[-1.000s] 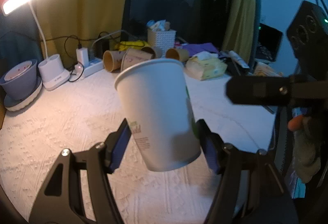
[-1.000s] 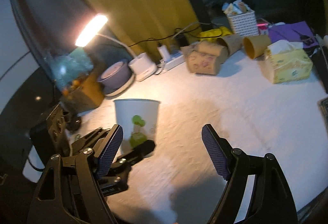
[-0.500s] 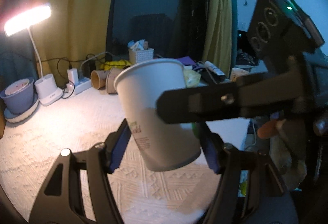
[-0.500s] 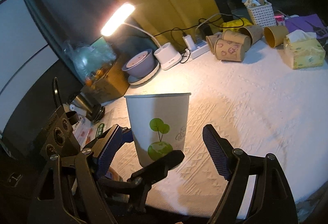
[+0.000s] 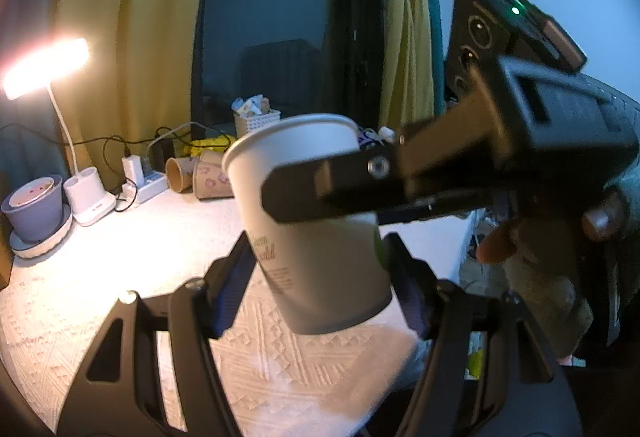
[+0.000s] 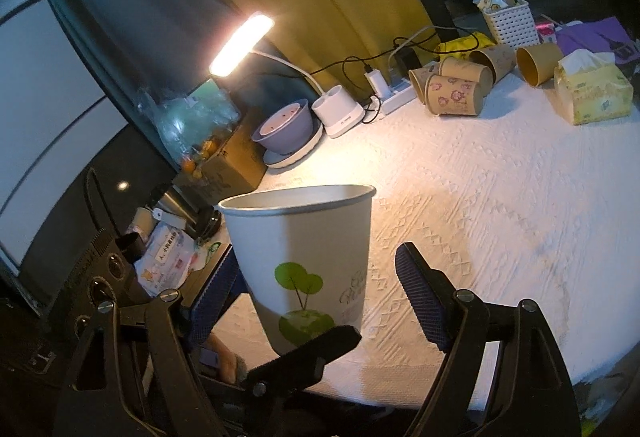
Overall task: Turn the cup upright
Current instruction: 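Lift the cup with the left tool while the right tool comes to grasp its rim, then open the left tool and rotate the cup upright with the right tool, then lower the upright cup onto the tablecloth and open the right tool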
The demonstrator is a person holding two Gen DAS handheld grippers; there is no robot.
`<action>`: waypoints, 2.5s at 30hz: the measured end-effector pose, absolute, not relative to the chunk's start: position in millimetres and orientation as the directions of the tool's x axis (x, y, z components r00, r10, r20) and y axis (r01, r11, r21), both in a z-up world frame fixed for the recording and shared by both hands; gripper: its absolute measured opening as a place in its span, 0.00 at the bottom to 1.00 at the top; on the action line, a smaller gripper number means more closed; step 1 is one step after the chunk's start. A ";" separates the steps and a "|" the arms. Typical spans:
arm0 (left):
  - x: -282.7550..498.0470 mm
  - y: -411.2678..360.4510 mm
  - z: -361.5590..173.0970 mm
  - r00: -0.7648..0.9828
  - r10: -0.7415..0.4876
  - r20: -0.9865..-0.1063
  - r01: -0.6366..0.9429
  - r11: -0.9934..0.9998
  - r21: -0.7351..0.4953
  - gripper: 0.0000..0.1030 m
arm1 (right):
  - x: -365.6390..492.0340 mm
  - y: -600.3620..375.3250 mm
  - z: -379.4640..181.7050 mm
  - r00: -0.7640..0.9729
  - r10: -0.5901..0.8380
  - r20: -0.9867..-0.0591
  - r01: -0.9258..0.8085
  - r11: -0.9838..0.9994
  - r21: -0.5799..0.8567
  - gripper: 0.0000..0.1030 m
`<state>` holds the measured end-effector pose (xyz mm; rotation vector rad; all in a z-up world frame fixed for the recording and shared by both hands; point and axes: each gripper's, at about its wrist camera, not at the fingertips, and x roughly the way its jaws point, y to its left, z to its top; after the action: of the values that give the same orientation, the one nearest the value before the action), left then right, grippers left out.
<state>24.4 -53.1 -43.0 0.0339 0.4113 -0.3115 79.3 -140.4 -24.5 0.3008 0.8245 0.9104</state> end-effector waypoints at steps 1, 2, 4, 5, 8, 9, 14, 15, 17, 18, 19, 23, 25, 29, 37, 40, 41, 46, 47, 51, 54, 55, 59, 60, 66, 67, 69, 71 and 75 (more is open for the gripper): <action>24.2 -53.9 -43.4 0.868 -0.293 -0.400 0.308 0.951 -0.029 0.64 | 79.4 -141.8 -23.9 0.340 0.799 -0.496 -0.576 0.594 0.561 0.81; 23.8 -54.9 -43.6 0.867 -0.297 -0.401 0.313 0.949 -0.026 0.64 | 78.9 -143.0 -22.8 0.344 0.800 -0.491 -0.576 0.593 0.562 0.81; 23.0 -57.7 -44.3 0.864 -0.303 -0.402 0.323 0.946 -0.020 0.64 | 79.1 -144.1 -22.3 0.347 0.800 -0.489 -0.576 0.593 0.562 0.81; 21.6 -59.3 -44.5 0.862 -0.308 -0.403 0.330 0.944 -0.017 0.64 | 78.7 -143.7 -22.4 0.346 0.799 -0.492 -0.577 0.594 0.561 0.81; 20.1 -62.5 -46.0 0.856 -0.321 -0.406 0.346 0.938 -0.012 0.64 | 78.5 -143.6 -23.4 0.335 0.806 -0.488 -0.581 0.585 0.566 0.79; 20.1 -63.3 -46.8 0.854 -0.323 -0.408 0.349 0.937 -0.012 0.64 | 78.6 -143.8 -23.6 0.326 0.814 -0.481 -0.584 0.574 0.574 0.78; 21.5 -62.0 -50.7 0.849 -0.320 -0.420 0.347 0.938 -0.012 0.64 | 80.7 -143.7 -26.9 0.312 0.815 -0.489 -0.586 0.570 0.576 0.69; 22.5 -61.2 -51.8 0.848 -0.319 -0.423 0.346 0.938 -0.013 0.64 | 80.3 -143.0 -27.8 0.309 0.814 -0.491 -0.587 0.570 0.575 0.69; 24.6 -58.1 -53.4 0.845 -0.317 -0.431 0.341 0.940 -0.021 0.65 | 80.7 -140.7 -29.2 0.303 0.812 -0.500 -0.590 0.571 0.570 0.68; 25.3 -57.4 -54.0 0.843 -0.317 -0.435 0.339 0.940 -0.027 0.65 | 80.7 -139.6 -29.5 0.302 0.811 -0.502 -0.591 0.572 0.569 0.68; 26.8 -56.3 -55.2 0.839 -0.318 -0.442 0.338 0.941 -0.036 0.65 | 81.3 -138.4 -30.2 0.299 0.809 -0.505 -0.593 0.573 0.566 0.68; 33.7 -51.9 -62.3 0.817 -0.320 -0.480 0.327 0.942 -0.072 0.72 | 85.1 -136.6 -32.6 0.311 0.798 -0.516 -0.589 0.588 0.554 0.67; 37.1 -49.3 -66.2 0.808 -0.319 -0.495 0.319 0.944 -0.089 0.72 | 88.7 -136.3 -34.6 0.328 0.785 -0.526 -0.585 0.606 0.539 0.67; 47.0 -41.2 -77.6 0.785 -0.306 -0.539 0.286 0.950 -0.124 0.72 | 100.0 -138.7 -40.0 0.378 0.753 -0.538 -0.575 0.647 0.501 0.67; 75.8 -8.1 -98.7 0.732 -0.263 -0.629 0.173 0.964 -0.202 0.72 | 136.3 -137.4 -60.5 0.497 0.631 -0.595 -0.528 0.764 0.370 0.67; 86.5 6.2 -102.2 0.726 -0.252 -0.640 0.133 0.965 -0.228 0.72 | 153.2 -137.2 -71.9 0.508 0.602 -0.616 -0.508 0.787 0.349 0.67; 90.8 11.0 -103.0 0.725 -0.243 -0.644 0.117 0.965 -0.233 0.72 | 159.6 -136.3 -75.9 0.507 0.594 -0.625 -0.504 0.792 0.345 0.67; 109.7 30.2 -105.3 0.720 -0.217 -0.659 0.052 0.964 -0.261 0.72 | 182.8 -127.5 -87.4 0.516 0.559 -0.648 -0.506 0.810 0.295 0.67; 113.9 34.4 -106.0 0.719 -0.212 -0.662 0.037 0.963 -0.268 0.72 | 186.0 -125.7 -88.5 0.521 0.552 -0.651 -0.508 0.814 0.284 0.67; 127.8 46.5 -109.4 0.712 -0.194 -0.675 -0.010 0.959 -0.285 0.72 | 200.6 -118.7 -95.4 0.541 0.522 -0.660 -0.511 0.827 0.235 0.67; 132.2 52.0 -111.3 0.711 -0.182 -0.679 -0.030 0.957 -0.289 0.72 | 203.5 -115.5 -96.4 0.552 0.515 -0.656 -0.517 0.828 0.215 0.67; 133.3 53.4 -112.5 0.709 -0.179 -0.682 -0.038 0.956 -0.290 0.72 | 203.0 -114.5 -97.1 0.559 0.509 -0.655 -0.521 0.830 0.201 0.67; 135.5 55.3 -116.7 0.699 -0.176 -0.693 -0.053 0.954 -0.295 0.72 | 196.6 -113.2 -100.1 0.577 0.499 -0.646 -0.530 0.831 0.168 0.67; 135.0 54.9 -117.1 0.699 -0.176 -0.694 -0.054 0.954 -0.296 0.72 | 193.6 -113.3 -100.3 0.584 0.496 -0.643 -0.532 0.832 0.159 0.67; 128.8 52.0 -115.2 0.703 -0.176 -0.689 -0.050 0.954 -0.294 0.72 | 180.5 -116.5 -100.8 0.596 0.486 -0.639 -0.531 0.835 0.140 0.67; 127.0 51.2 -115.0 0.704 -0.175 -0.688 -0.050 0.954 -0.294 0.72 | 178.9 -117.5 -100.9 0.596 0.485 -0.640 -0.529 0.837 0.141 0.67; 123.9 49.6 -113.8 0.704 -0.171 -0.689 -0.052 0.956 -0.290 0.72 | 174.4 -119.5 -101.4 0.600 0.478 -0.642 -0.522 0.842 0.138 0.67; 119.8 47.3 -112.0 0.708 -0.165 -0.687 -0.053 0.957 -0.285 0.72 | 169.7 -120.0 -101.8 0.607 0.466 -0.643 -0.516 0.847 0.127 0.67; 111.0 43.0 -107.4 0.714 -0.158 -0.682 -0.054 0.959 -0.279 0.72 | 157.1 -118.0 -102.0 0.635 0.436 -0.638 -0.508 0.857 0.080 0.68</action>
<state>111.0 43.0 -107.4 -0.2901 0.7758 -0.0587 157.1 -118.0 -102.0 -0.1108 0.6984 0.5408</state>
